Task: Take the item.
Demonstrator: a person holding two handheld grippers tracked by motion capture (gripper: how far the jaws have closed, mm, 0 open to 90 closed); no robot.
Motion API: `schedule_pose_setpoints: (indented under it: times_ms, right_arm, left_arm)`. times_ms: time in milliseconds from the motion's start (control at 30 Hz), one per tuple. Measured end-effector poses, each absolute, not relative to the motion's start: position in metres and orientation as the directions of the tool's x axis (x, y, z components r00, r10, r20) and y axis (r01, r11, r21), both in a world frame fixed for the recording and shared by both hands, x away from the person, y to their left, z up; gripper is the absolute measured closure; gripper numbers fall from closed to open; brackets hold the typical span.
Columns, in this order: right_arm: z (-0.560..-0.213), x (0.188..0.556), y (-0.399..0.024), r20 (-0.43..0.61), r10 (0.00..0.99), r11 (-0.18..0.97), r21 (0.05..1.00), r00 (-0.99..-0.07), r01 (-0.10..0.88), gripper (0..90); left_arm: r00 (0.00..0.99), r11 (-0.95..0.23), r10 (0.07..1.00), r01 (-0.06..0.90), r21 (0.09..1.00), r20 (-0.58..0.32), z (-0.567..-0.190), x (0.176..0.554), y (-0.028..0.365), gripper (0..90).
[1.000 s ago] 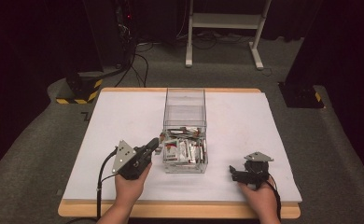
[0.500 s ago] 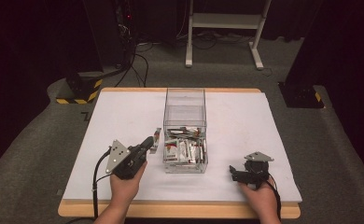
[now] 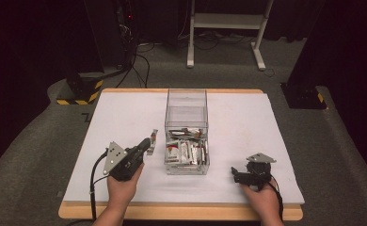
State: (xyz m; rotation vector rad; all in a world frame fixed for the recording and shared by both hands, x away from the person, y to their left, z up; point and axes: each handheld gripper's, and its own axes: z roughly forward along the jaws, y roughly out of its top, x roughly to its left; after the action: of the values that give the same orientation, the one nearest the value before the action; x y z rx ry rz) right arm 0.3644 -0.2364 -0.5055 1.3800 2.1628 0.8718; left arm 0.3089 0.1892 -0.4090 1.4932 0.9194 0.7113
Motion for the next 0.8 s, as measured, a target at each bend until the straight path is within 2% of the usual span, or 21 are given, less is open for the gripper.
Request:
schedule_pose_setpoints:
  times_ms: [800]
  right_arm:
    - [-0.505, 0.365, -0.237, -0.019, 0.910, 0.307, 0.703, -0.414, 0.642, 8.6]
  left_arm:
    - [0.444, -0.005, 0.893, 0.173, 0.985, -0.073, -0.416, 0.304, 0.211, 89.6]
